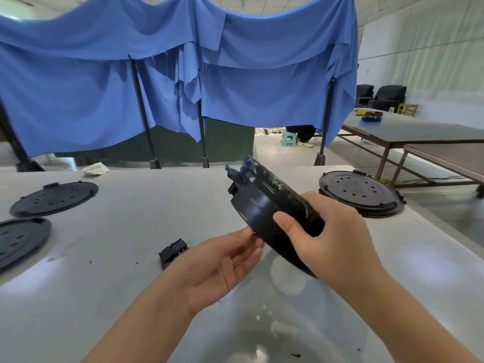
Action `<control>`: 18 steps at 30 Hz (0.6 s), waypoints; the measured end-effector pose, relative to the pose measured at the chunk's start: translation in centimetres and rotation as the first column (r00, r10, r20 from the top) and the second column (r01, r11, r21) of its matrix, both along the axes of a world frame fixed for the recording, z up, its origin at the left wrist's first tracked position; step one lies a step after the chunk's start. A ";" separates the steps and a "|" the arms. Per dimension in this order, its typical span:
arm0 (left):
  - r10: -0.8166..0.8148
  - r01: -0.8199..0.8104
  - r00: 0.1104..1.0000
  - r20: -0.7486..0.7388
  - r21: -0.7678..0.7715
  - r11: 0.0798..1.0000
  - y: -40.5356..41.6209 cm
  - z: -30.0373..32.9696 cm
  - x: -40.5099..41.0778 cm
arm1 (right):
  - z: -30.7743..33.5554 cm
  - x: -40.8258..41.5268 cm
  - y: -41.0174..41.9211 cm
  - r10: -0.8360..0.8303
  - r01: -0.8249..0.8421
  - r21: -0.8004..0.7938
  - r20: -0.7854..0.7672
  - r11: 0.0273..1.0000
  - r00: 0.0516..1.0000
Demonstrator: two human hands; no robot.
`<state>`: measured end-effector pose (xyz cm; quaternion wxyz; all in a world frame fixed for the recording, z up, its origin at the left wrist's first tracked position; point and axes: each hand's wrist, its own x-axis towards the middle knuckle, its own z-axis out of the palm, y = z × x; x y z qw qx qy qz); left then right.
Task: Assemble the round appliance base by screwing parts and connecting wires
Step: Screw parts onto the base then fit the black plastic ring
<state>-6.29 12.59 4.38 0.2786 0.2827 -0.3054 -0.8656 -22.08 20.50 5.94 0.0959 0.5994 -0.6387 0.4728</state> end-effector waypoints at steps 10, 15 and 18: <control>-0.018 0.017 0.998 0.054 0.021 1.000 -0.2 -1.0 1.8 | -2.1 0.7 -0.6 -0.113 0.094 -0.092 -0.227 0.991 0.967; -0.050 0.044 0.998 0.048 0.119 0.992 -0.4 -1.5 2.2 | -3.0 0.8 -0.8 -0.122 0.097 -0.094 -0.312 0.991 0.942; -0.066 0.054 0.996 0.066 0.168 0.984 -0.4 -2.3 2.2 | -3.6 1.1 -0.8 -0.096 0.095 -0.022 -0.392 0.995 0.915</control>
